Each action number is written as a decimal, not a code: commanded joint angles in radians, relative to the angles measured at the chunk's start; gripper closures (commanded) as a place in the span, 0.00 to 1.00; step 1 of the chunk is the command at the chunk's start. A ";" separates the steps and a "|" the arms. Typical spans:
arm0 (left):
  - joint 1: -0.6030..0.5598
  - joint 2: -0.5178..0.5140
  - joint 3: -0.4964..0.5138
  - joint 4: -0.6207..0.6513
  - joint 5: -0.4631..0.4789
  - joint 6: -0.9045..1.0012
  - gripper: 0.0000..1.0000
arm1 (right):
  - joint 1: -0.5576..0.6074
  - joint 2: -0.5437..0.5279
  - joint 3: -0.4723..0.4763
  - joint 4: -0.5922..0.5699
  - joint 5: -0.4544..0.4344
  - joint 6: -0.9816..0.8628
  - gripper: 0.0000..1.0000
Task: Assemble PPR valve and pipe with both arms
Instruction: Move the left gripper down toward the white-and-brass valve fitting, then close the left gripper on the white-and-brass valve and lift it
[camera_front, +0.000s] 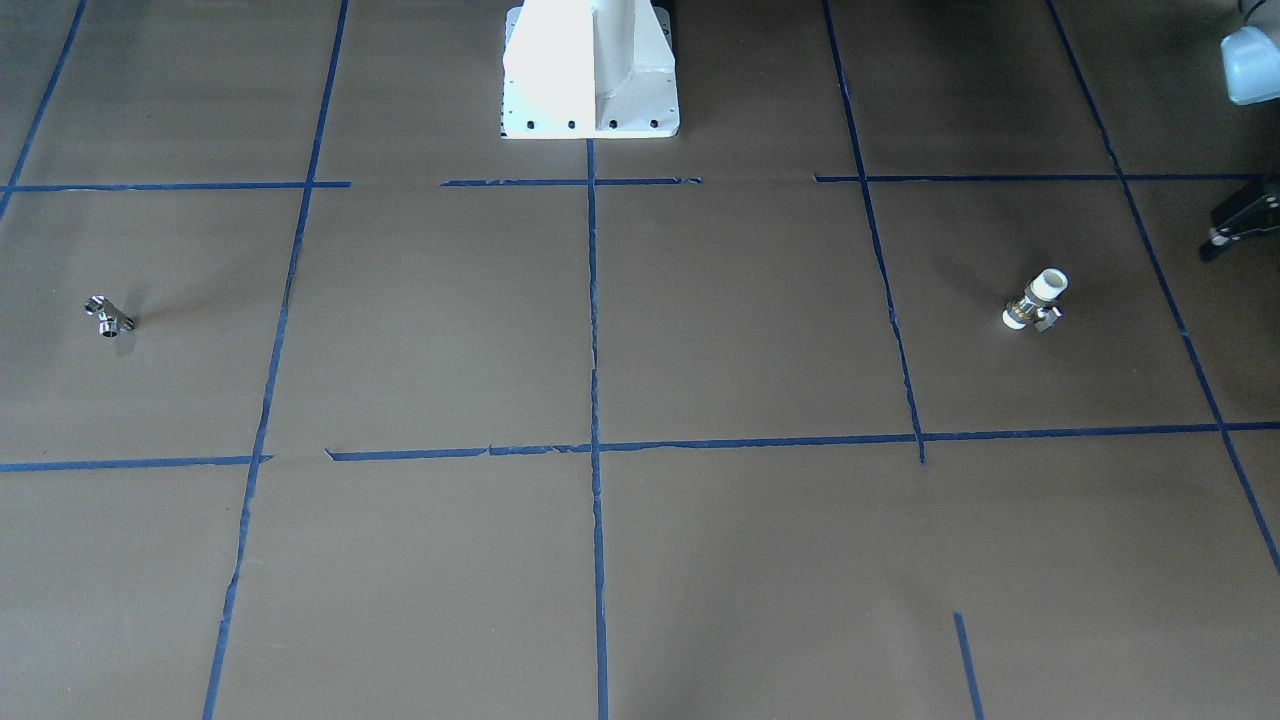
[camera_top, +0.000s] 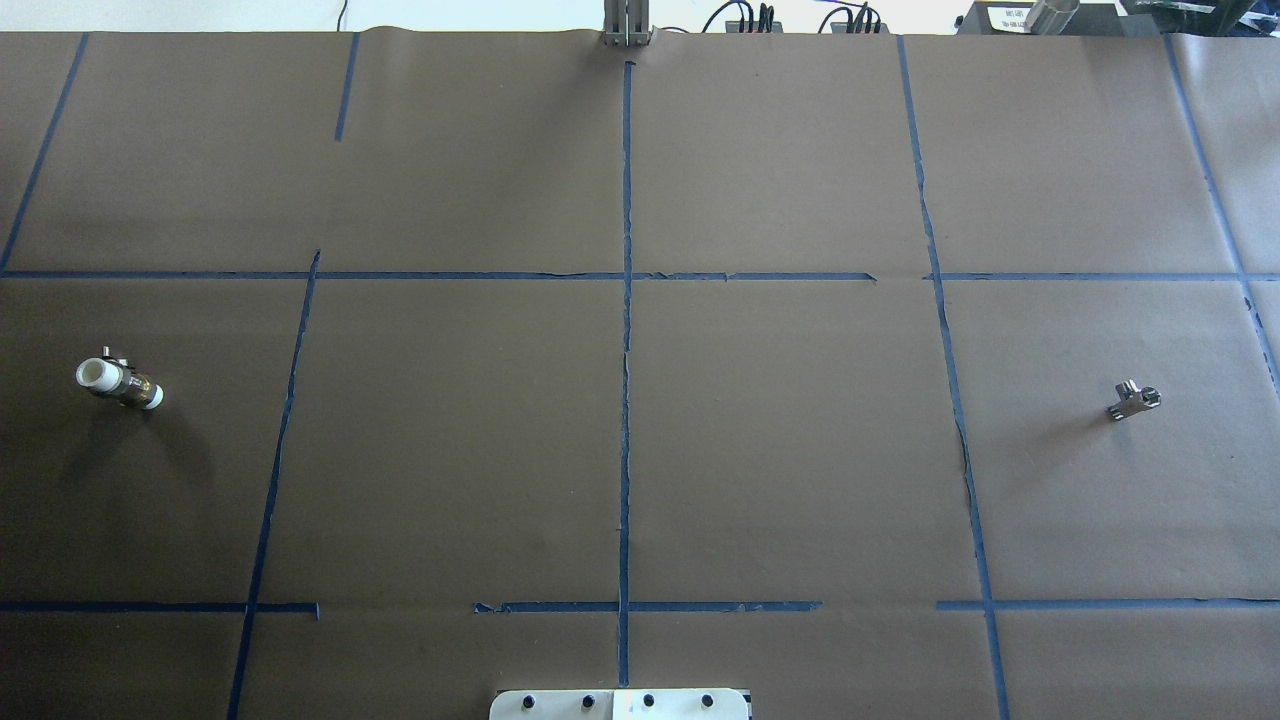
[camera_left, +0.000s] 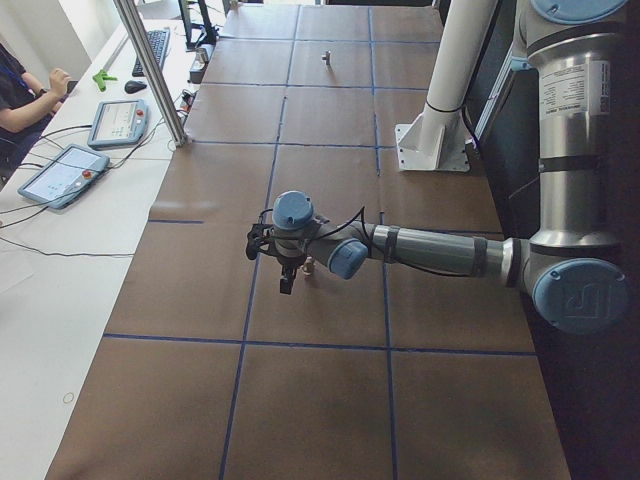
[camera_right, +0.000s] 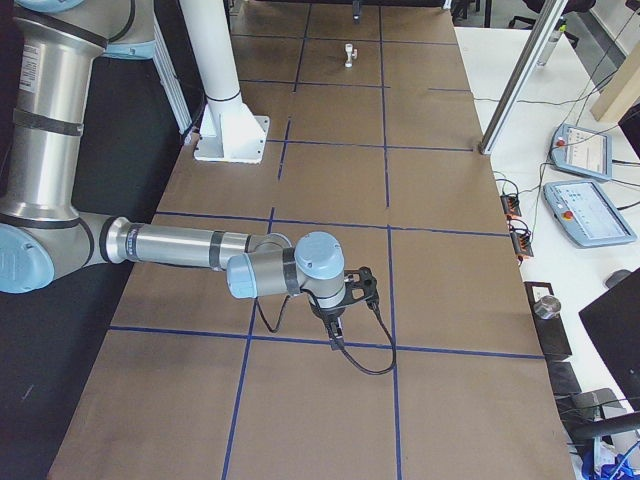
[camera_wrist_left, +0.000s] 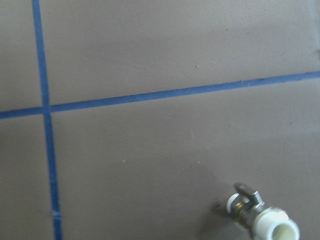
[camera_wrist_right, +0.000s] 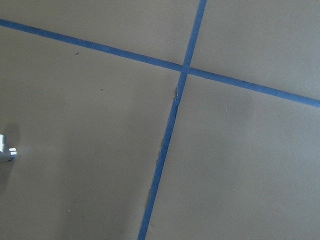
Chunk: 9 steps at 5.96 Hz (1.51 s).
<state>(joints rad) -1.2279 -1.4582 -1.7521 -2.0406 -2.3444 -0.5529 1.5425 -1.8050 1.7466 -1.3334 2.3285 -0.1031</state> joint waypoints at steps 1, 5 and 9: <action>0.126 -0.002 -0.030 -0.024 0.095 -0.192 0.00 | 0.001 0.000 -0.001 0.000 0.000 0.000 0.00; 0.303 -0.007 -0.073 -0.023 0.224 -0.378 0.00 | -0.001 0.000 -0.004 0.000 0.000 -0.001 0.00; 0.303 -0.004 -0.070 -0.021 0.223 -0.371 0.95 | -0.001 0.000 -0.004 0.000 0.000 -0.001 0.00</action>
<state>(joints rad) -0.9251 -1.4622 -1.8204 -2.0611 -2.1212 -0.9244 1.5417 -1.8055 1.7426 -1.3333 2.3286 -0.1043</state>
